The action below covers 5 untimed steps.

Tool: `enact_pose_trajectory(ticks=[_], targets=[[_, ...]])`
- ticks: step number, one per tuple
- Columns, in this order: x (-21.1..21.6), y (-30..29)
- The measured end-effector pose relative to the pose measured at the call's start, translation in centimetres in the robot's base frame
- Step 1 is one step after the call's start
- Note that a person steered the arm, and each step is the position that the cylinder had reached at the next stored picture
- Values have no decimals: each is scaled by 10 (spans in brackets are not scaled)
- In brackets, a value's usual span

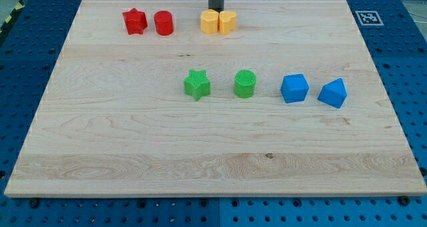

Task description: Push the red circle slightly to the bottom

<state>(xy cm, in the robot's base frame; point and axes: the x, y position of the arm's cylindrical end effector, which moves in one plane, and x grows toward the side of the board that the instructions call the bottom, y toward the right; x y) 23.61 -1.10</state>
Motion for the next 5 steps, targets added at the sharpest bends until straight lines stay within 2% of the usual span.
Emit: enact_pose_trajectory(ticks=[3,5], targets=[[8,-56],[35,-68]])
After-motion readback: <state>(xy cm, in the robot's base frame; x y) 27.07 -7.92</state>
